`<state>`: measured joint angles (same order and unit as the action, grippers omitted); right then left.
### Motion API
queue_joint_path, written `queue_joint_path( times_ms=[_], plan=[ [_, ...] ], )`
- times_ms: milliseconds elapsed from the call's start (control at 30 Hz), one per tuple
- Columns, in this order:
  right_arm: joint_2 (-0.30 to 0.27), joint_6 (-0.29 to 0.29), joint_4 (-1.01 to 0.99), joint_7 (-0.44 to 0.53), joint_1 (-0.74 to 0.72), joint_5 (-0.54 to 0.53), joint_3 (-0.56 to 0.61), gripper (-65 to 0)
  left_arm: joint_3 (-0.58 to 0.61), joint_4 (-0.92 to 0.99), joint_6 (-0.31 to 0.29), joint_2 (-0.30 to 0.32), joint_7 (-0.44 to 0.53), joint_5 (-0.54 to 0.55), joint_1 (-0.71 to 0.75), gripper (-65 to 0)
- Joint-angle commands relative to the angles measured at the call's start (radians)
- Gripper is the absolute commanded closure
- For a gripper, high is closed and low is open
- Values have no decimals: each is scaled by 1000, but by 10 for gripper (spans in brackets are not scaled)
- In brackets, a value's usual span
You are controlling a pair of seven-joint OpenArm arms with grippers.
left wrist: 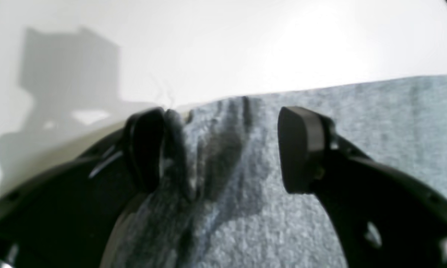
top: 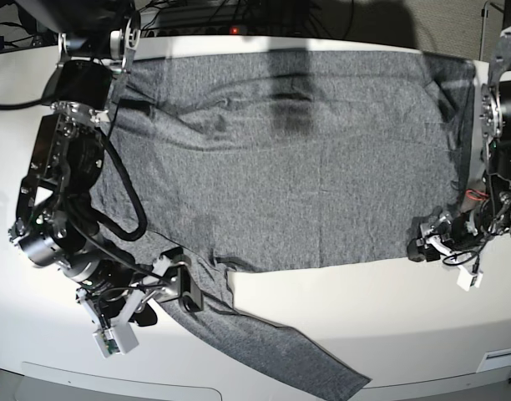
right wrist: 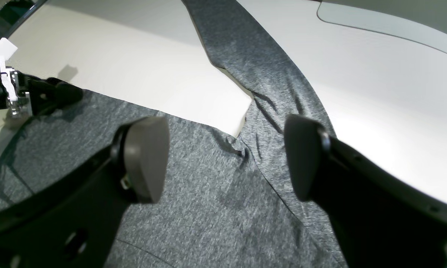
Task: Fold the T-shirt properly
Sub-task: 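Move both grippers to the shirt hem corners and grasp them, then hold the hem corners with both grippers and tighten the grip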
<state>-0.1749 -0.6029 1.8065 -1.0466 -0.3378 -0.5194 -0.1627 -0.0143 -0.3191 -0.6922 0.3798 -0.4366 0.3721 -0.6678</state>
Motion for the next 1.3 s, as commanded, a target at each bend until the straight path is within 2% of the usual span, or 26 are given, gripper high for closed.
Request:
queue_joint_path(
  times_ms=[0,200,367,433,600,700,867,967,1033,1100,1267],
  plan=[
    [-5,-3,16,24,-25,-15,-3,-473,2,3,-6,4,-71,-8,-6,-451],
    [-5,-3,16,24,-25,-12,-2,-473,2,3,-6,7,-63,3,-16,-451],
    [-5,-3,16,8,-25,-12,-2,-473,2,3,-6,17,17,3,-16,-436],
    [-5,-3,16,5,-25,-12,-2,-473,2,3,-6,21,28,3,-17,-374],
    [-5,-3,16,6,-25,-8,-2,-472,2,3,-6,34,74,-1,-16,-93],
    [-5,-3,16,6,-25,-8,-2,-472,2,3,-6,45,118,0,-16,-12],
    [-5,-3,16,9,-25,8,-2,-470,2,3,-6,56,132,0,-16,0],
    [-5,-2,12,59,-26,131,-2,-470,2,3,-6,55,132,2,-16,0],
    [-9,29,-10,97,-31,211,-2,-470,2,3,-6,55,132,8,-17,0],
    [-15,64,-62,132,-42,261,-2,-470,2,-3,-6,54,131,26,-16,0],
    [-44,68,-297,180,-139,312,-2,-470,2,-3,-6,53,131,29,-16,0]
  ],
)
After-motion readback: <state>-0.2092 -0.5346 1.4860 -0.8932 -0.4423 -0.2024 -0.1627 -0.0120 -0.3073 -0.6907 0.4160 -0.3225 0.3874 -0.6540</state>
